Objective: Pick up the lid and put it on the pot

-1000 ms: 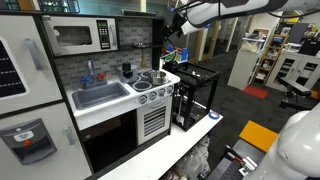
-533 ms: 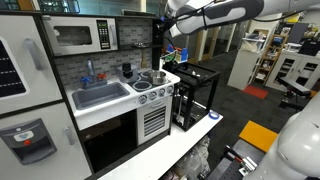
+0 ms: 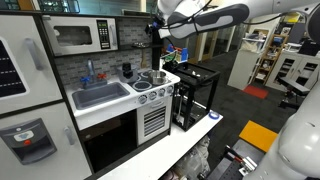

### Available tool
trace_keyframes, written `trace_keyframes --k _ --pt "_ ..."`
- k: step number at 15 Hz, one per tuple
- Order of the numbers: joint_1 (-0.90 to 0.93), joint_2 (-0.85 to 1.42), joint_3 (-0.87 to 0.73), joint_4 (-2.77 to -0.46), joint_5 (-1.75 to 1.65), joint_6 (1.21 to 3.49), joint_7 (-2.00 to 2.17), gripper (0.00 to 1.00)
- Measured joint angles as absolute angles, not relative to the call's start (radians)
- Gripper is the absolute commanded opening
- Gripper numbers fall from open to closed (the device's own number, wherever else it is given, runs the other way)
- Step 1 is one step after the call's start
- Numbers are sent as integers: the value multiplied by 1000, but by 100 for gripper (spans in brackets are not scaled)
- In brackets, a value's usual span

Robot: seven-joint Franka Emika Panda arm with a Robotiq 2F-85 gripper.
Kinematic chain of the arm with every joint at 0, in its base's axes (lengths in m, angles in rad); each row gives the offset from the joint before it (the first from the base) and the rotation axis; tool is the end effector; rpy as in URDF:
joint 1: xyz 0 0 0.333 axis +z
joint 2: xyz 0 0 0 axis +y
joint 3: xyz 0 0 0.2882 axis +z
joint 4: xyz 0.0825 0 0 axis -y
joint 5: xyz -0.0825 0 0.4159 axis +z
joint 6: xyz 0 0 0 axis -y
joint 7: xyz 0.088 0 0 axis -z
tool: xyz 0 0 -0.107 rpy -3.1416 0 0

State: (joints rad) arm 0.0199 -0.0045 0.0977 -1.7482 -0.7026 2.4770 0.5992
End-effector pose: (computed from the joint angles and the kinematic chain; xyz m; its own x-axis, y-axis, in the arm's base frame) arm 0.6373 0.0775 0.6099 0.6465 0.0663 0.7601 -0.1994 -0.9469 0.2522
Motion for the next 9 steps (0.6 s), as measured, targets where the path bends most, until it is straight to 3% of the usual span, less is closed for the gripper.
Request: trace_keyframes --k 9 --pt "34 67 92 -1673 -715 2471 680 100"
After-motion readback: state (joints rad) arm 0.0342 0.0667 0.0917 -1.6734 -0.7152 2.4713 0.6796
